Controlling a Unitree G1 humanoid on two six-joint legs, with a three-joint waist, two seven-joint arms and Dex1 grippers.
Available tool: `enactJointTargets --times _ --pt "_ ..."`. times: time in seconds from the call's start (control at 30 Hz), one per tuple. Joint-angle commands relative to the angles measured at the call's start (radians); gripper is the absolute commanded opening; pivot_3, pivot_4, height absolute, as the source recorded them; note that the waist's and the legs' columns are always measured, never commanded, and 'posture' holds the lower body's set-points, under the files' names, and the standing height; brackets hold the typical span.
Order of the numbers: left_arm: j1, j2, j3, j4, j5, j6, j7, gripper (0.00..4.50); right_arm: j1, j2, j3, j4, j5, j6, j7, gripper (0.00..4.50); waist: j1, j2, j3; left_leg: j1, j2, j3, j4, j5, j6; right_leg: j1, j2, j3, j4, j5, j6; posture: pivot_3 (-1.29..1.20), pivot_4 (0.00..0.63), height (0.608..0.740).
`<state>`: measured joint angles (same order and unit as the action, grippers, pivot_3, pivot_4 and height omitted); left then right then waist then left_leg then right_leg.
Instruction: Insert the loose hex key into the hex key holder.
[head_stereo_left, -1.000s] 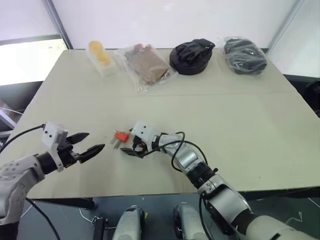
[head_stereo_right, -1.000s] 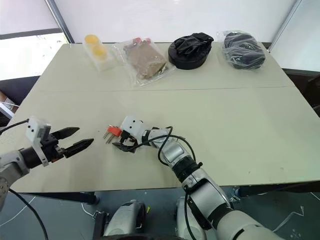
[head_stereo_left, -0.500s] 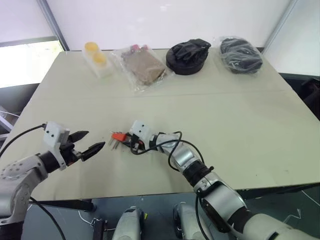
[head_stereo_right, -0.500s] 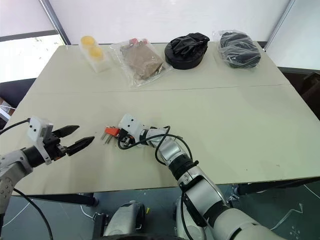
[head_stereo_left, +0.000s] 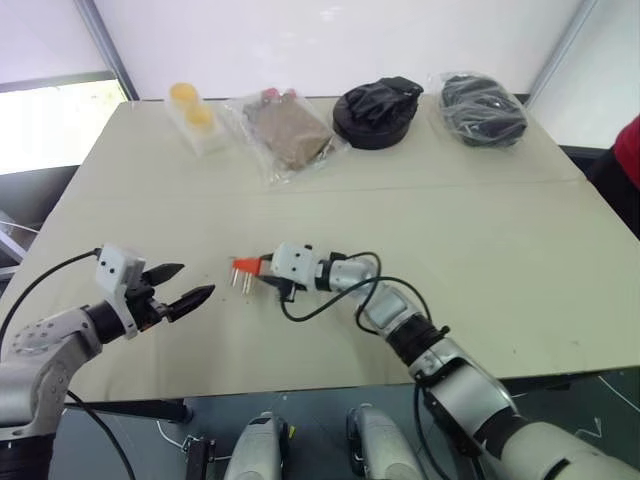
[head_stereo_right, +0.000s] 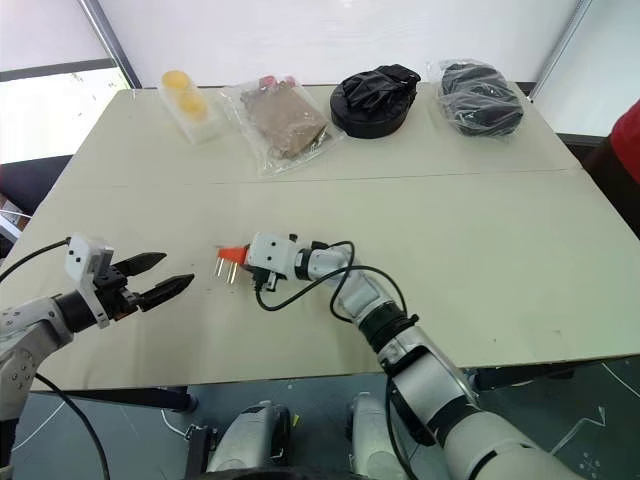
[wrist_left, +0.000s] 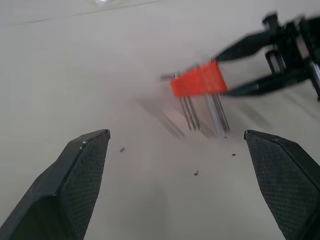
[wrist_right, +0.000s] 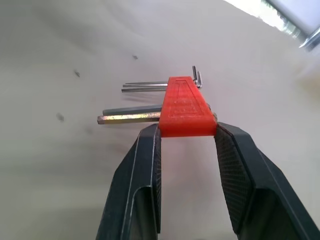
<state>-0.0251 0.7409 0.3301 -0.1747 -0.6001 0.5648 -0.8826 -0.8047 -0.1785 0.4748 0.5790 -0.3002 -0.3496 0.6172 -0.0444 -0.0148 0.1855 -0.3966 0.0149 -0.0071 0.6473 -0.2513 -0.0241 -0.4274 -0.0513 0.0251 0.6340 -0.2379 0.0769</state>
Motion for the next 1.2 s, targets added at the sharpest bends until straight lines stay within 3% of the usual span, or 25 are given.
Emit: enactJointTargets --times 0.03,0.17,0.43,0.9,1.03,1.2 --pt "-0.105 0.026 -0.02 0.043 -0.073 0.054 -0.089 4.5 -0.114 -0.087 0.012 -0.054 -0.142 -0.229 -0.112 1.0 0.002 -0.001 0.0 0.0 0.0 0.0 0.0 0.0 0.0 0.0 0.001 0.0 0.0 0.0 0.0 0.0 0.15 0.74" --pt "-0.275 0.022 -0.084 0.182 -0.102 0.113 -0.19 4.5 -0.19 -0.178 0.015 -0.021 -0.203 -0.419 -0.165 1.0 0.001 -0.001 0.0 0.0 -0.001 0.002 0.0 0.0 0.0 0.001 0.004 0.0 0.0 0.001 0.003 0.0 0.15 0.74" --pt "-0.617 -0.119 -0.232 0.498 -0.01 0.01 -0.319 4.5 -0.282 -0.272 0.002 0.055 -0.248 -0.596 -0.191 1.0 0.001 -0.003 0.001 -0.001 -0.001 0.002 0.0 0.0 0.0 0.0 0.005 -0.001 0.001 0.002 0.004 0.0 0.15 0.74" --pt "-0.802 -0.239 -0.276 0.735 0.085 -0.109 -0.425 4.5 -0.265 -0.288 -0.018 0.065 -0.27 -0.55 -0.234 1.0 0.001 -0.003 0.001 -0.003 -0.001 0.001 0.001 0.0 0.0 -0.001 0.006 -0.001 0.002 0.002 0.004 0.0 0.15 0.74" --pt "-0.811 -0.246 -0.27 0.743 0.091 -0.107 -0.441 3.28 -0.259 -0.287 -0.016 0.06 -0.27 -0.535 -0.243 1.0 0.001 -0.003 0.001 -0.003 -0.002 0.001 0.001 0.001 0.0 -0.001 0.006 -0.001 0.002 0.002 0.004 0.0 0.15 0.74" --pt "-0.812 -0.248 -0.266 0.742 0.099 -0.108 -0.448 0.74 -0.255 -0.286 -0.018 0.052 -0.269 -0.522 -0.251 1.0 0.001 -0.003 0.001 -0.003 -0.001 0.001 0.001 0.001 0.0 -0.001 0.006 -0.001 0.002 0.002 0.004 0.0 0.15 0.74"
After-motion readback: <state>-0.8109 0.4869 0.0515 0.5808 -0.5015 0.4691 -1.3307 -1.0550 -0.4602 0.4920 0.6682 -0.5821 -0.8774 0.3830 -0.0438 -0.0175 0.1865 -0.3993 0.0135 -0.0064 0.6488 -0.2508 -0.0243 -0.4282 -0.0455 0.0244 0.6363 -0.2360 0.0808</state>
